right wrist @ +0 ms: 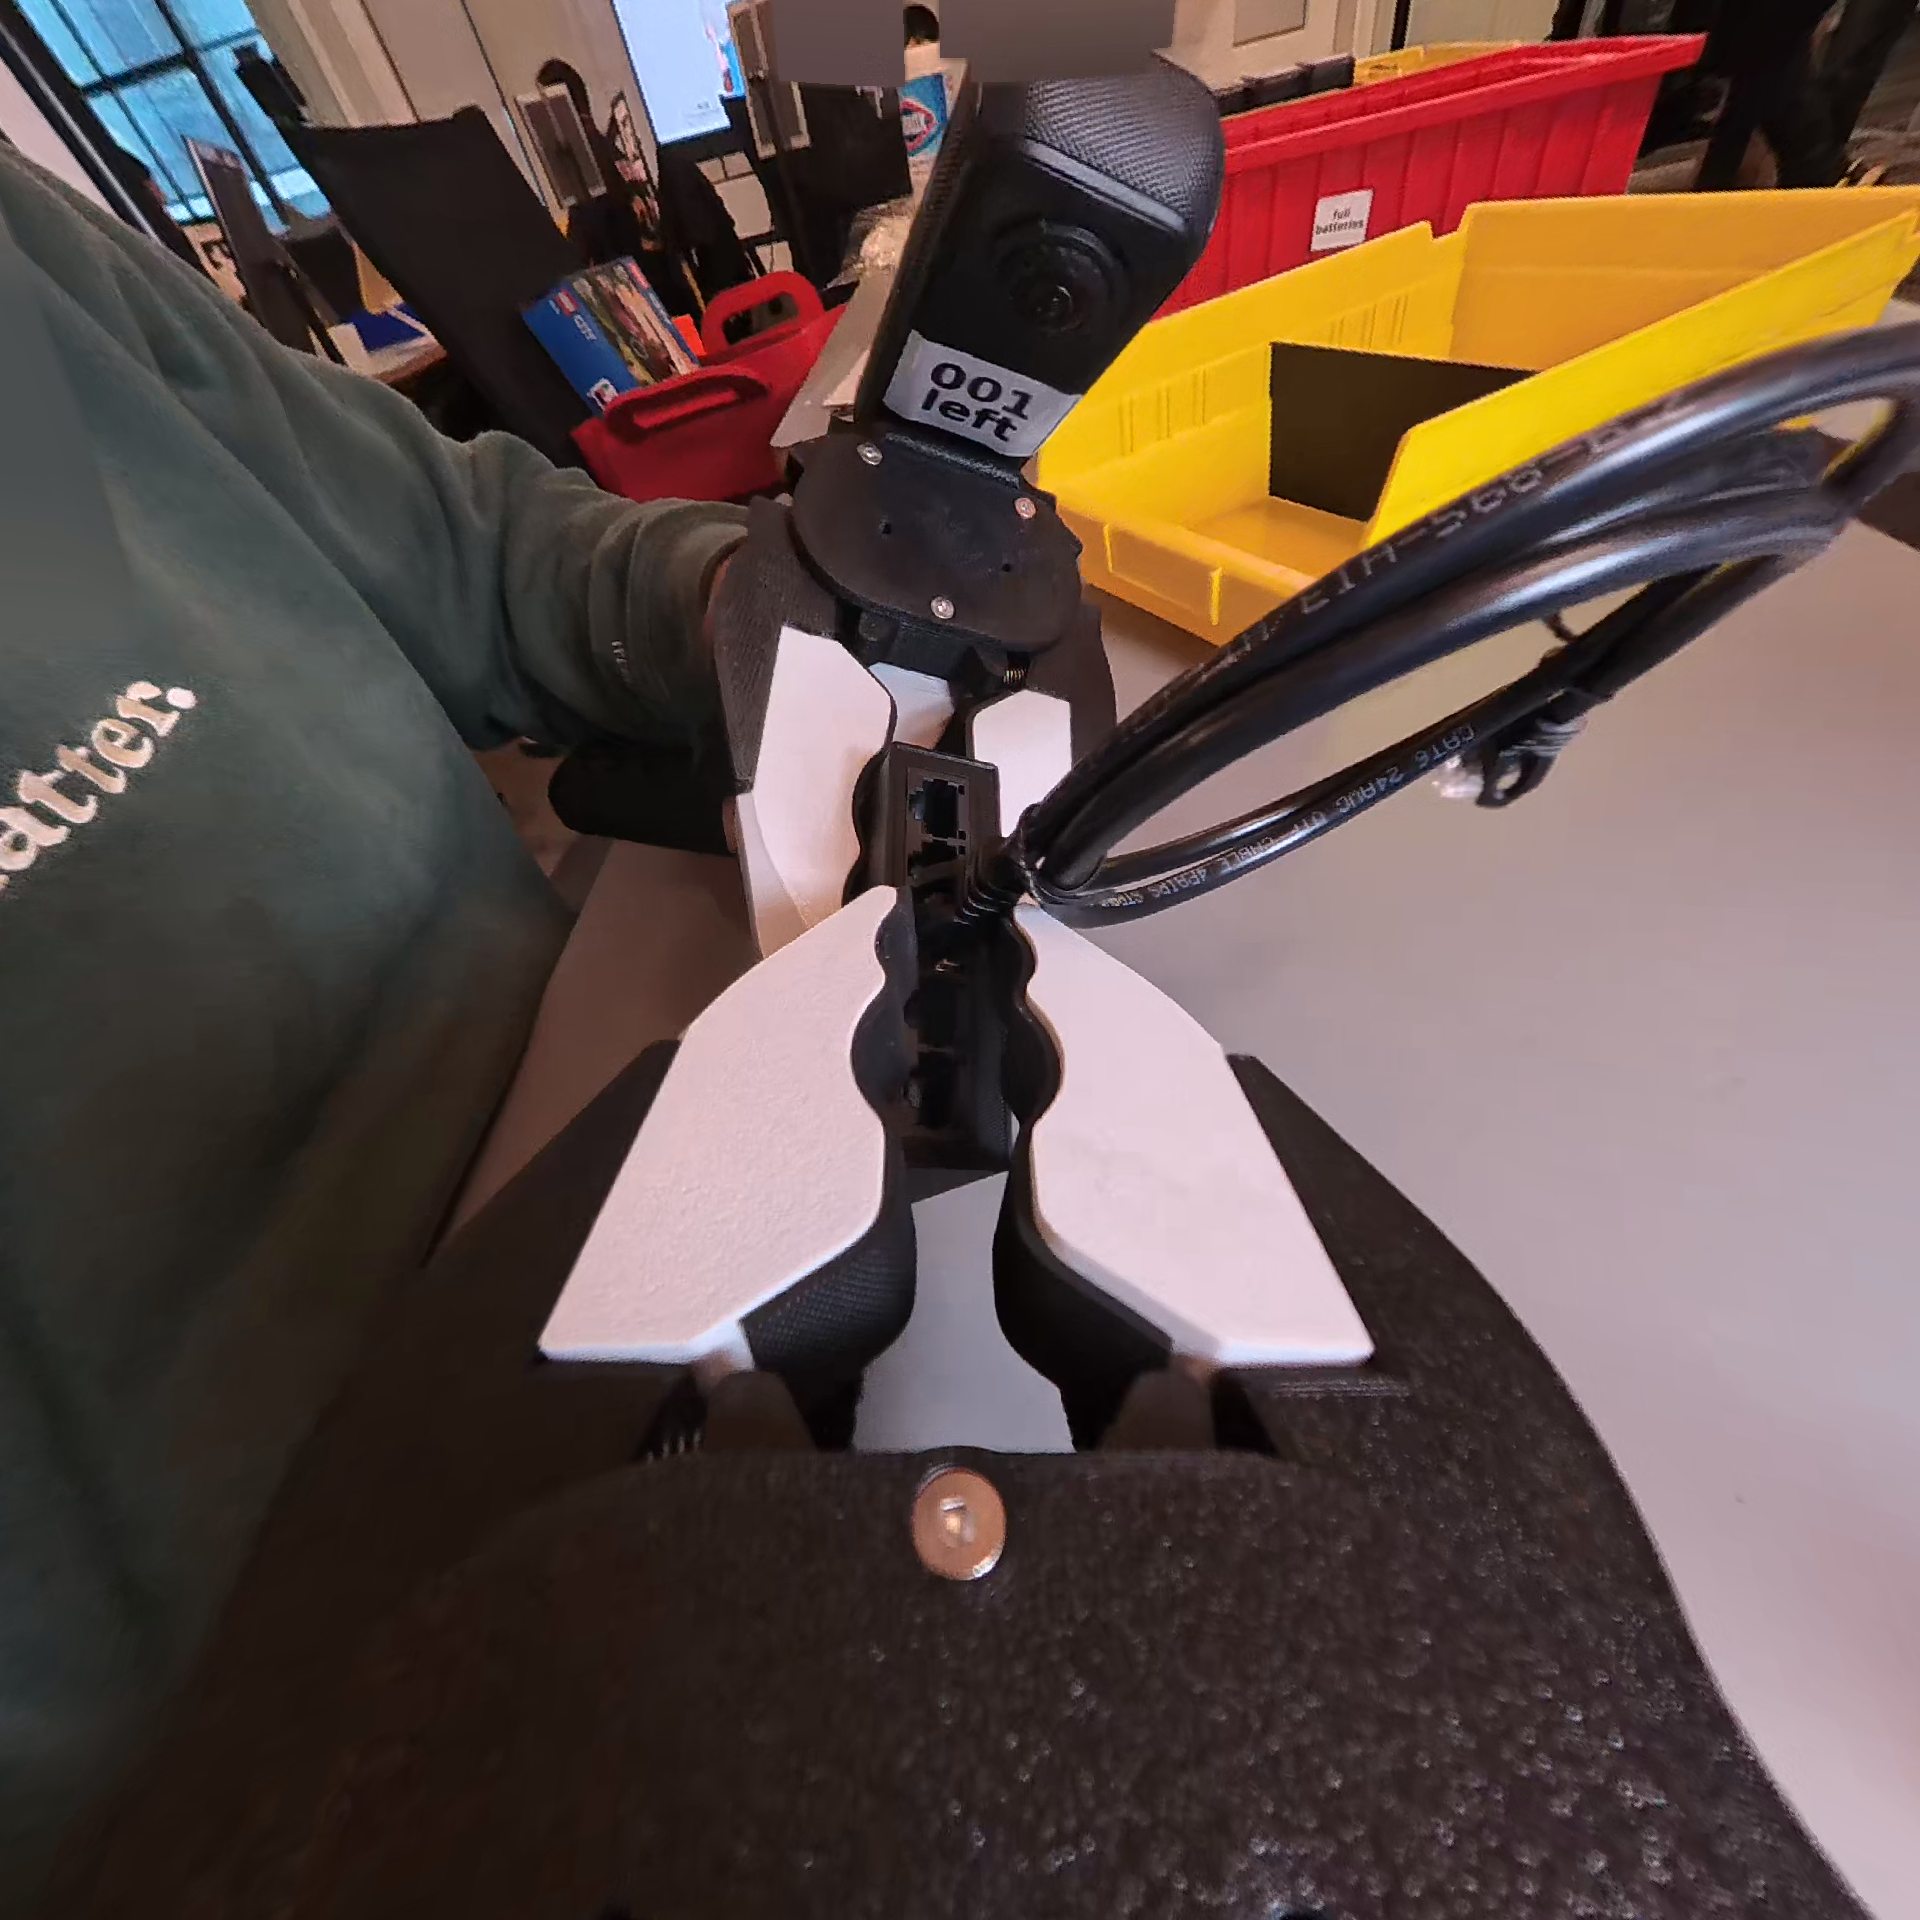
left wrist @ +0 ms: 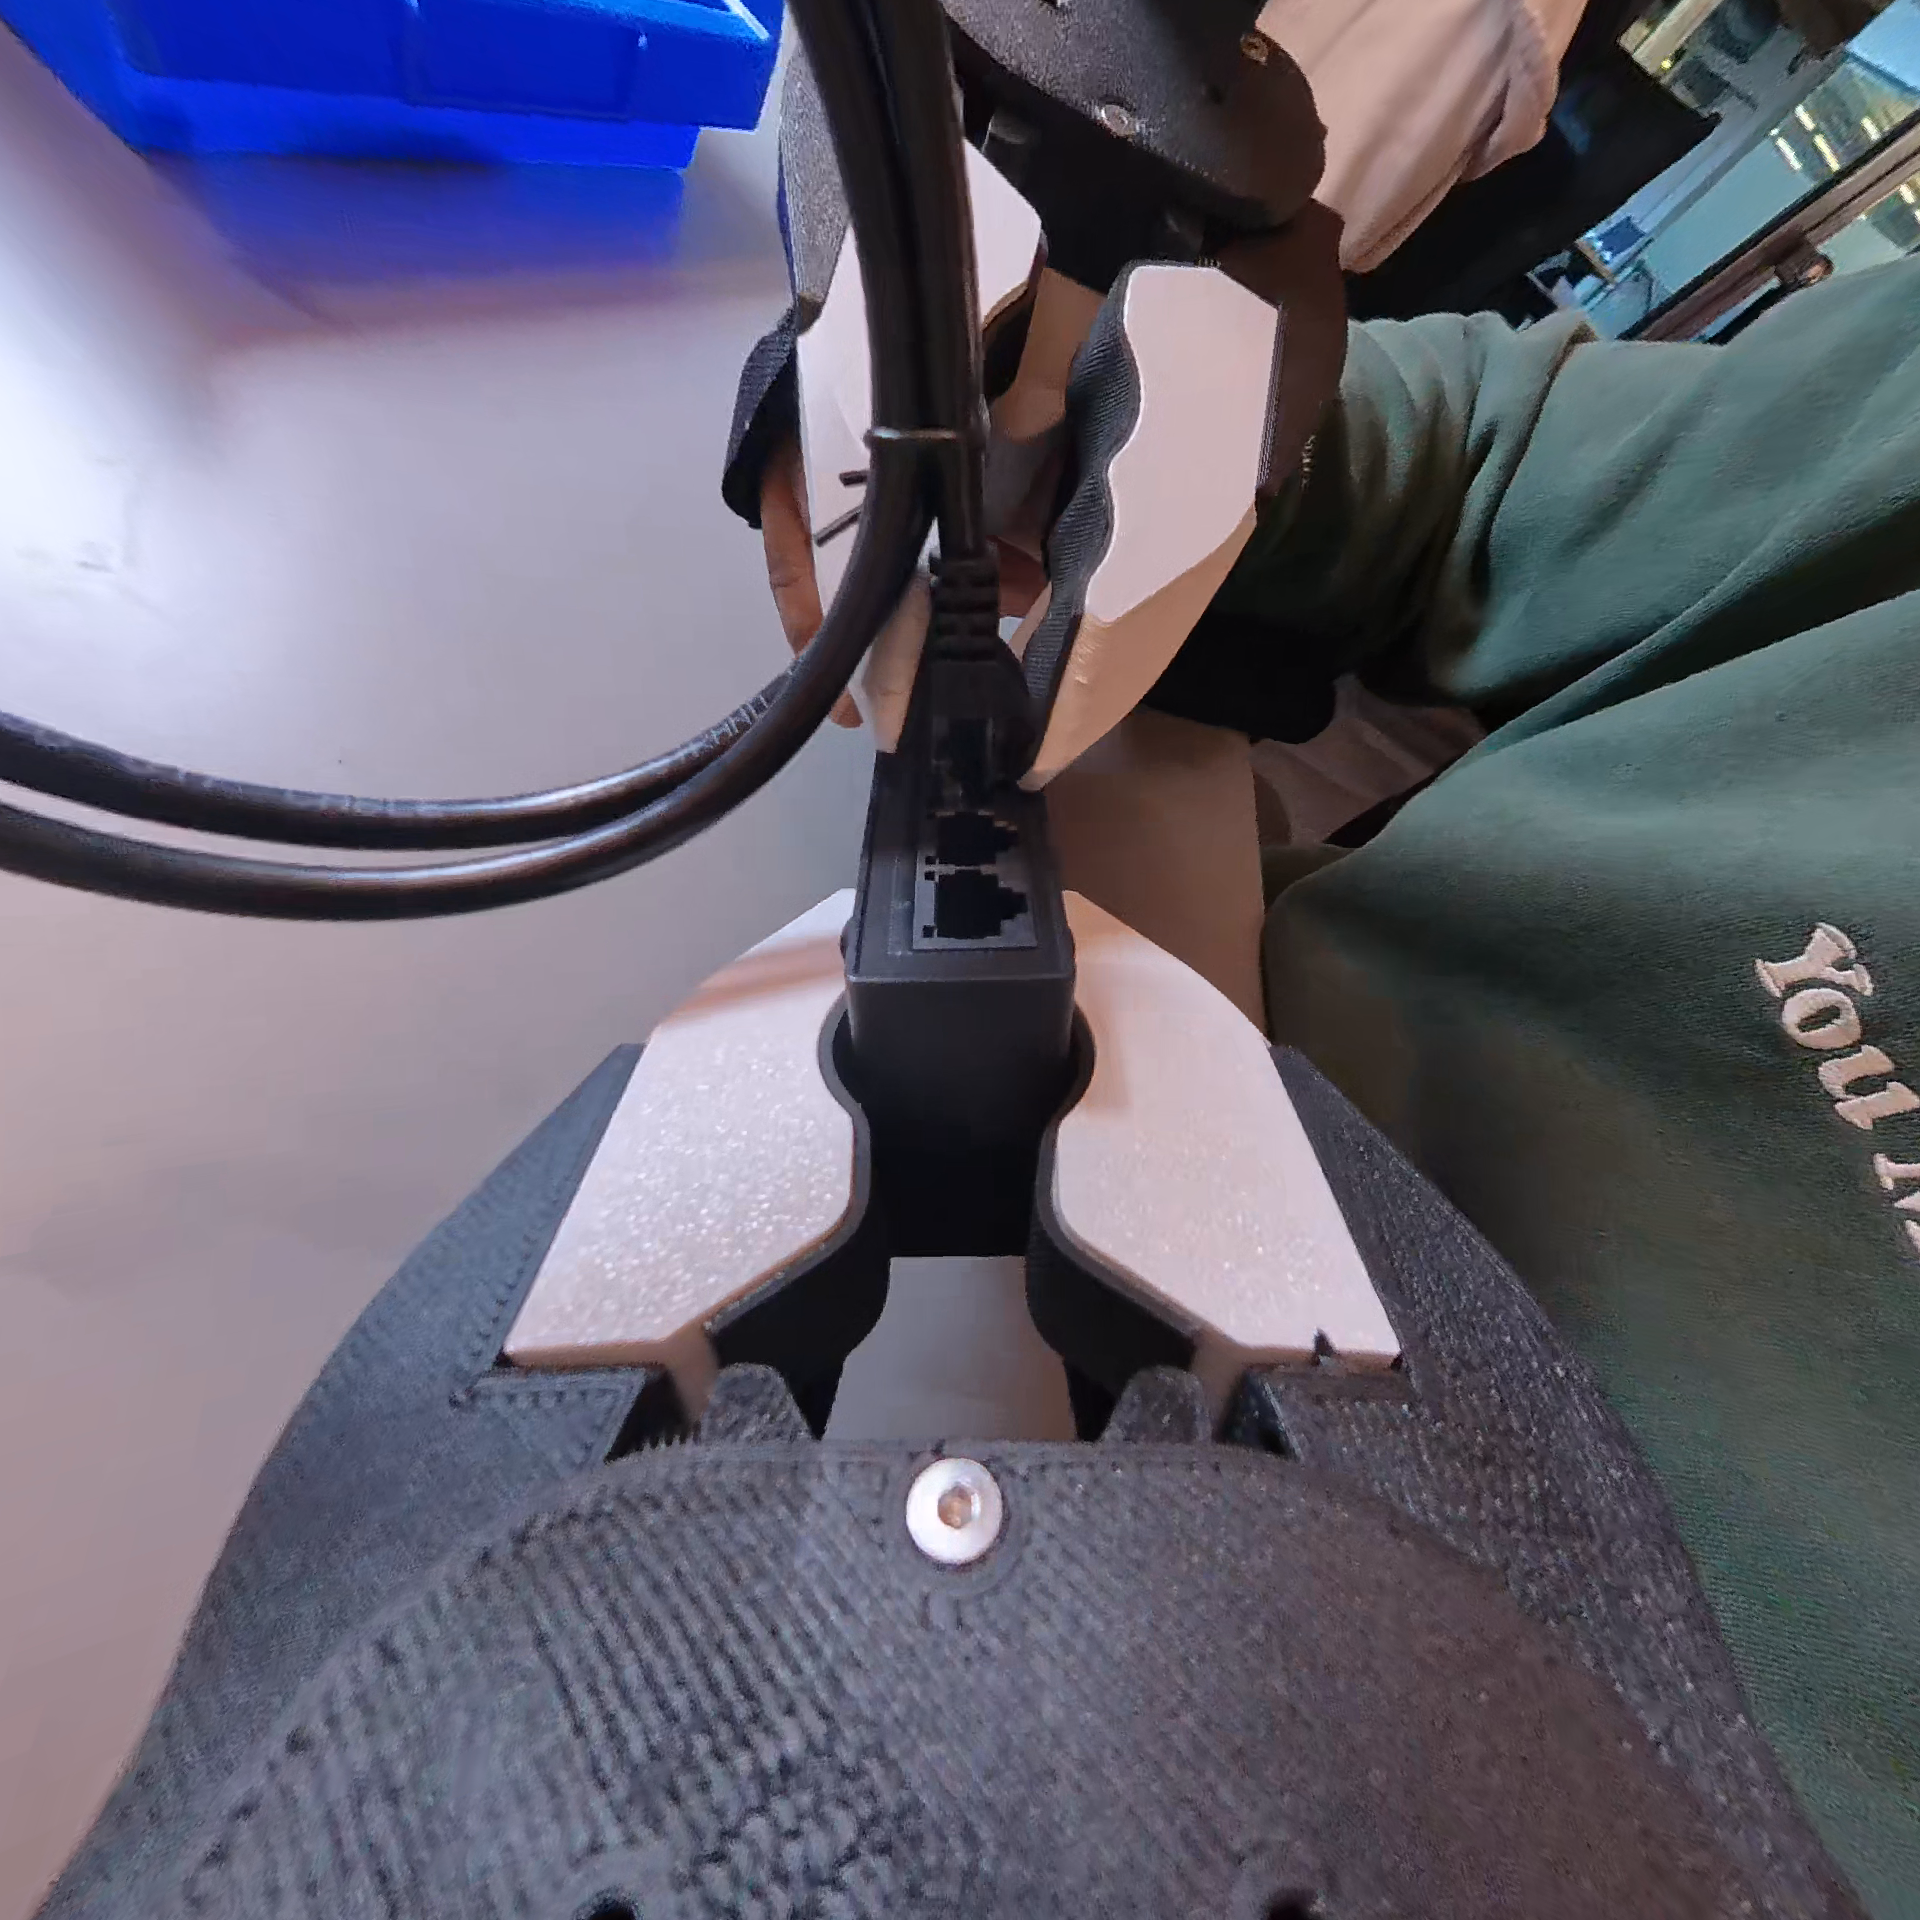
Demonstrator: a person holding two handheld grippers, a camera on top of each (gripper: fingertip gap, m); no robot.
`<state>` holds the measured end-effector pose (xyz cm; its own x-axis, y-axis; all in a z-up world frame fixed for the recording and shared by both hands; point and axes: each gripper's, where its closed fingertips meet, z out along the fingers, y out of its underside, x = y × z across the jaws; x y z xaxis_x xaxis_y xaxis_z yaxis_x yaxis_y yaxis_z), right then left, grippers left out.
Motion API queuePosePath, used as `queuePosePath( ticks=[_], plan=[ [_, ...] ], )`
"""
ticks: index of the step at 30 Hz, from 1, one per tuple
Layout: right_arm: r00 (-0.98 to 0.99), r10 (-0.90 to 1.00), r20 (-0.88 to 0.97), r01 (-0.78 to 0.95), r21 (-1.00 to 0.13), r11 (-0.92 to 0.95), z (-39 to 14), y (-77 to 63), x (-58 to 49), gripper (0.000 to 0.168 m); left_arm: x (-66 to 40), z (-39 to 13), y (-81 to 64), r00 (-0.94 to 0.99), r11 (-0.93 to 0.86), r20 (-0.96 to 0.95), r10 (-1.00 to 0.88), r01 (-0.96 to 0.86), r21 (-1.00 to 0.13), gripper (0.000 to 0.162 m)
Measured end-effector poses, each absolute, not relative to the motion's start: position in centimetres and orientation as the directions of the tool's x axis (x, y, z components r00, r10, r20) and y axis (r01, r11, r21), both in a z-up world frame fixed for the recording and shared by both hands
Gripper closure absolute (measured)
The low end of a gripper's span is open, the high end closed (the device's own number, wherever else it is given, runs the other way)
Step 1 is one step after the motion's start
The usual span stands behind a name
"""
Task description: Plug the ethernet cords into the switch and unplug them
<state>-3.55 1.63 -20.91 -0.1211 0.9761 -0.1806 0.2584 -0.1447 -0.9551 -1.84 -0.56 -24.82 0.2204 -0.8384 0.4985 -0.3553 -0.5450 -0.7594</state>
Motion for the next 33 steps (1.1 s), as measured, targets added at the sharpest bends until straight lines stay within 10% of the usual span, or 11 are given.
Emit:
queuePosePath(
  ticks=[20, 29, 33],
  plan=[
    [0.310, 0.950, -0.033, 0.281, -0.952, -0.125, -11.9, 14.3, 8.1, 0.154, -3.9, -21.3, 0.5, 0.172, -0.467, 0.437, -0.883, -0.236, -0.852, 0.133],
    [0.485, 0.687, -0.541, 0.372, -0.584, -0.722, -16.8, 19.6, 19.1, 0.154, -3.8, -21.2, 0.2, 0.164, -0.457, 0.428, -0.889, -0.246, -0.855, 0.133],
    [0.678, 0.598, -0.428, 0.419, -0.443, -0.793, -20.1, 20.3, 23.7, 0.143, -3.8, -20.8, 0.3, 0.145, -0.488, 0.467, -0.872, -0.213, -0.846, 0.133]
  ],
)
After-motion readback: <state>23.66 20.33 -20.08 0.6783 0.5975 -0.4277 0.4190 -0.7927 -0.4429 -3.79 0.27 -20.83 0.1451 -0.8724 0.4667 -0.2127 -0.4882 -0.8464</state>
